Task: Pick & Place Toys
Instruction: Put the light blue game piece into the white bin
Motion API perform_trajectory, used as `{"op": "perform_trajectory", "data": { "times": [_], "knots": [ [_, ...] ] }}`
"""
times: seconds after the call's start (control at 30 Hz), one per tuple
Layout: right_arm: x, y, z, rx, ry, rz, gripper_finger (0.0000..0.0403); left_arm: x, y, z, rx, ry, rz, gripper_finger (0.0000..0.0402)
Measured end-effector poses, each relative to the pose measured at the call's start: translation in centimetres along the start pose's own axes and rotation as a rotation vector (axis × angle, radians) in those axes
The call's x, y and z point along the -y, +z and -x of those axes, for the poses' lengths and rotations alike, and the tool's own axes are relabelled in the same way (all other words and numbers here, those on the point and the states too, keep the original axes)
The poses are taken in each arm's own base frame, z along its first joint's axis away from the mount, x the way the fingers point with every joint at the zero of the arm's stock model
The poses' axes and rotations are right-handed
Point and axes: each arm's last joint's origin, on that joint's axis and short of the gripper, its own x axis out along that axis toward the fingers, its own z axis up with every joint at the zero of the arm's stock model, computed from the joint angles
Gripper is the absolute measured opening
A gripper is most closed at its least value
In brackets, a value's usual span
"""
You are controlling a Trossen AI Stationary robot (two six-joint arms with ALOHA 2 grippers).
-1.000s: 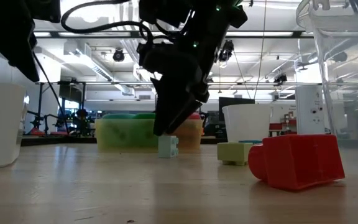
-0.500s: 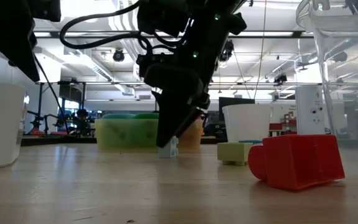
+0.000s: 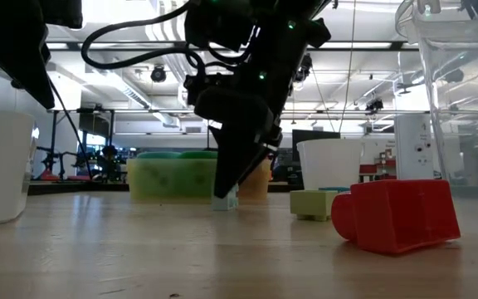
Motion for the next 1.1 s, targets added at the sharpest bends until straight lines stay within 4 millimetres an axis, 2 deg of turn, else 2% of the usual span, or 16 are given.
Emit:
{"op": "perform_trajectory", "data": {
  "times": [0.1,0.57,0.87,1.1],
  "knots": [
    [0.0,0.0,0.0,0.001,0.000,0.001,0.0131,0.0,0.0,0.0,0.000,0.000,0.000,0.0326],
    [-0.4,-0.1,0.5,0.004,0.007,-0.042,0.0131,0.5,0.3,0.0,0.035,-0.045,0.029,0.0326],
    [-1.9,0.4,4.1,0.108,0.072,-0.035,0.0131,1.3,1.2,0.2,0.214,-0.073,0.098,0.0326],
    [-3.2,0.4,8.7,0.225,0.099,-0.024,0.0131,1.6,2.0,0.4,0.390,-0.053,0.163,0.0326]
  ]
}}
